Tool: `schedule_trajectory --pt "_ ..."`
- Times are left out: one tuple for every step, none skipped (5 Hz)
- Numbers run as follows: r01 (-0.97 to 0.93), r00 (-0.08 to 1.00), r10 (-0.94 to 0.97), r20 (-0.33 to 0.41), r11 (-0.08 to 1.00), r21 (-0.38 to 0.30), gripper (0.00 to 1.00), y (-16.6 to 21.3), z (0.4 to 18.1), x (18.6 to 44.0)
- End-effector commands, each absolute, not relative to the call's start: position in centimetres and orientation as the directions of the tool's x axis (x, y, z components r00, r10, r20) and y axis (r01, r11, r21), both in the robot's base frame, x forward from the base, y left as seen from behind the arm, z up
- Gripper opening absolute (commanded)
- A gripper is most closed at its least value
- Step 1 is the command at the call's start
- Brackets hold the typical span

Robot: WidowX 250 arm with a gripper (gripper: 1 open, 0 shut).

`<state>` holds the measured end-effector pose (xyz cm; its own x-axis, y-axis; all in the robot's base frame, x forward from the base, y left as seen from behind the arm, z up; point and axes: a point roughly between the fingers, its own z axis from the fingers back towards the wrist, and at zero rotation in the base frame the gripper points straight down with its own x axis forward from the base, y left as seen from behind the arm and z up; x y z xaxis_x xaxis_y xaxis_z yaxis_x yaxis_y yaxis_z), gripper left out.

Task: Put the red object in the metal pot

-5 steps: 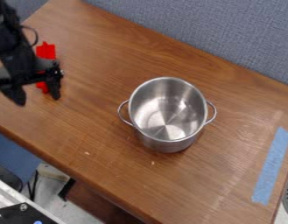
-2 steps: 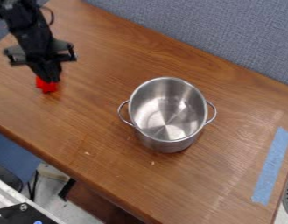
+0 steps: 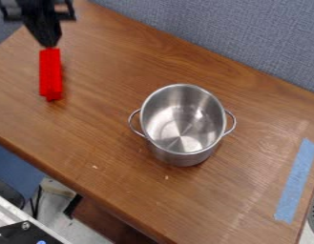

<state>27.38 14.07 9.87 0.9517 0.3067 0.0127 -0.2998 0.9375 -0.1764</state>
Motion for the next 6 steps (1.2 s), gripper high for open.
schedule_trajectory --pt "-0.236 0.964 0.251 0.091 0.96 -0.148 0.0 11.4 16.0 27.4" --pt "-0.175 0.98 0.186 0.072 0.976 -0.132 1.0 10.0 15.1 27.7" --pt "-0.113 0.991 0.121 0.057 0.986 -0.126 1.0 9.2 14.6 28.9" --pt "-0.101 0.992 0.109 0.065 0.988 -0.115 1.0 9.4 15.2 29.9" --pt "-0.186 0.98 0.192 0.049 0.977 -0.1 1.0 10.6 15.3 29.5" --pt "-0.258 0.965 0.261 0.029 0.962 -0.094 1.0 11.4 15.1 29.1"
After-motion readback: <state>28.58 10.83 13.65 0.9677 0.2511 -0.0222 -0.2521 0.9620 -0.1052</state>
